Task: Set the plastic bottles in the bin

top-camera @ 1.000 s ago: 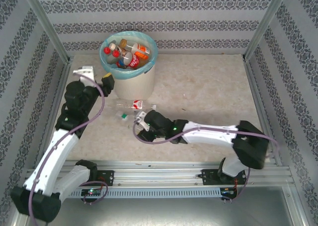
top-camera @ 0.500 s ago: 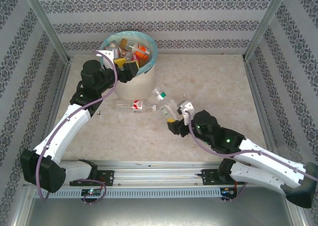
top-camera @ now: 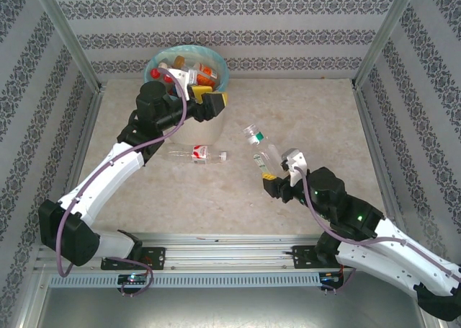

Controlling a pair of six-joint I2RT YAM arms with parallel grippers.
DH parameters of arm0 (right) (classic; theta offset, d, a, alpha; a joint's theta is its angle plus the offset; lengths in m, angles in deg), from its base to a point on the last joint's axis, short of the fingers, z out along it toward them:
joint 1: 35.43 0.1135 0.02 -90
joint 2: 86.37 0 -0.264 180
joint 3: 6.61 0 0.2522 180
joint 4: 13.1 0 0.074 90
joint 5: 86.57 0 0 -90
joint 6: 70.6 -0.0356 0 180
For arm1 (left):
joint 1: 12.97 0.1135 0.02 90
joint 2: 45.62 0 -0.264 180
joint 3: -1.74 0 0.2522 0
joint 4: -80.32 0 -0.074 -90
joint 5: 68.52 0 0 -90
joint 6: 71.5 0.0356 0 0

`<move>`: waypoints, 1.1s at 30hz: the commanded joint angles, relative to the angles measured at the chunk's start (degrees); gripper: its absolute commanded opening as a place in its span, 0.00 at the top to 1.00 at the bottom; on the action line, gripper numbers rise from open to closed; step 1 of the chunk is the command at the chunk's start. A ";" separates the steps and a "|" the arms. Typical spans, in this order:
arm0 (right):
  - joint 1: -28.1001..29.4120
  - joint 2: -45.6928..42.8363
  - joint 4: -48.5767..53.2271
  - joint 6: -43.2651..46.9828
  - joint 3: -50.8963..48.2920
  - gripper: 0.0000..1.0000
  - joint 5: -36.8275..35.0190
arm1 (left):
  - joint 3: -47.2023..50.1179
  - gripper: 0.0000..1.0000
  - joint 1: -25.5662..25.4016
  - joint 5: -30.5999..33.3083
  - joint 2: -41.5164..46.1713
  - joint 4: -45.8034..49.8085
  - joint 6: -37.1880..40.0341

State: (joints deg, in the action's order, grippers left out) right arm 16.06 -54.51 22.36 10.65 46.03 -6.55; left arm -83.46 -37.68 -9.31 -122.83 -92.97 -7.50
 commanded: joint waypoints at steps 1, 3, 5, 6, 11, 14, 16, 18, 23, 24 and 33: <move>-0.24 -0.43 -1.21 2.78 2.43 0.51 2.67 | -1.43 0.22 -1.01 -8.36 -0.25 -4.78 -3.95; -0.24 0.05 -2.28 3.85 2.91 0.51 4.53 | -1.58 0.22 -1.76 -12.74 -0.92 -5.85 -4.48; -0.24 0.68 -3.18 4.41 3.37 0.51 5.48 | -1.52 0.22 -2.63 -17.39 -1.35 -6.85 -4.49; -0.29 1.07 -3.51 4.56 3.62 0.51 5.76 | -1.08 0.22 -2.95 -19.51 -1.41 -8.12 -4.94; -0.24 2.75 -5.11 5.03 4.76 0.51 7.96 | 0.32 0.22 -3.46 -24.30 -1.77 -11.64 -7.76; -0.29 3.21 -5.89 5.06 5.20 0.51 8.59 | 0.24 0.22 -3.76 -25.79 -1.75 -9.69 -6.66; -0.24 3.54 -6.22 5.11 5.47 0.51 8.65 | 0.64 0.22 -4.03 -27.30 -1.68 -9.39 -6.17; -0.27 3.97 -6.63 5.13 5.67 0.51 8.99 | 1.07 0.22 -4.12 -28.86 -1.58 -9.46 -6.26; -0.29 5.20 -7.60 5.13 6.34 0.51 9.97 | 2.42 0.22 -4.21 -32.09 -0.80 -9.38 -5.24; -0.32 5.48 -7.71 5.14 6.46 0.51 10.02 | 2.52 0.22 -4.27 -32.55 -0.64 -9.36 -4.97; -0.33 8.44 -8.43 5.56 7.64 0.50 10.87 | 4.39 0.55 -4.25 -32.15 1.63 -10.82 -3.53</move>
State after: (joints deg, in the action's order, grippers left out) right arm 16.03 -46.49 16.48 15.17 50.88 2.90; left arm -79.28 -41.18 -41.06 -123.99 -100.71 -13.03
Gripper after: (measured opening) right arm 0.581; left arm 0.477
